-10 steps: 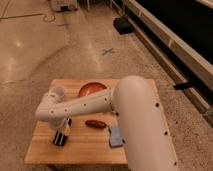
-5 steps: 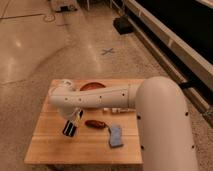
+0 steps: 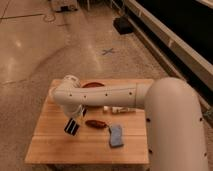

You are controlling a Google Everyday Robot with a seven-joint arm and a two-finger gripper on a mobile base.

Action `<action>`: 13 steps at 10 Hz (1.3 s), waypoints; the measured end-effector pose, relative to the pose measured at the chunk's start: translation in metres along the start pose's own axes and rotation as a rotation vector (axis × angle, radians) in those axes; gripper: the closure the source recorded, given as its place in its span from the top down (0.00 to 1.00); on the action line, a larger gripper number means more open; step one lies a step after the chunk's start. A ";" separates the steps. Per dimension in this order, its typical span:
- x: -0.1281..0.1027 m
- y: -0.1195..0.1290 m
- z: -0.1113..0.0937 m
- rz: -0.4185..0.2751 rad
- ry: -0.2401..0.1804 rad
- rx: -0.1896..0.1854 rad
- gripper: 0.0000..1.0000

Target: Place the eraser on the white sponge

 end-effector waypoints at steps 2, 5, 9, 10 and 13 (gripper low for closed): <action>0.024 0.033 -0.004 0.059 -0.001 0.003 0.00; 0.067 0.080 -0.013 0.169 -0.004 0.009 0.00; 0.086 0.131 0.000 0.259 -0.020 0.013 0.17; 0.088 0.143 0.000 0.280 -0.022 0.014 0.20; 0.082 0.183 0.005 0.323 -0.045 0.017 0.20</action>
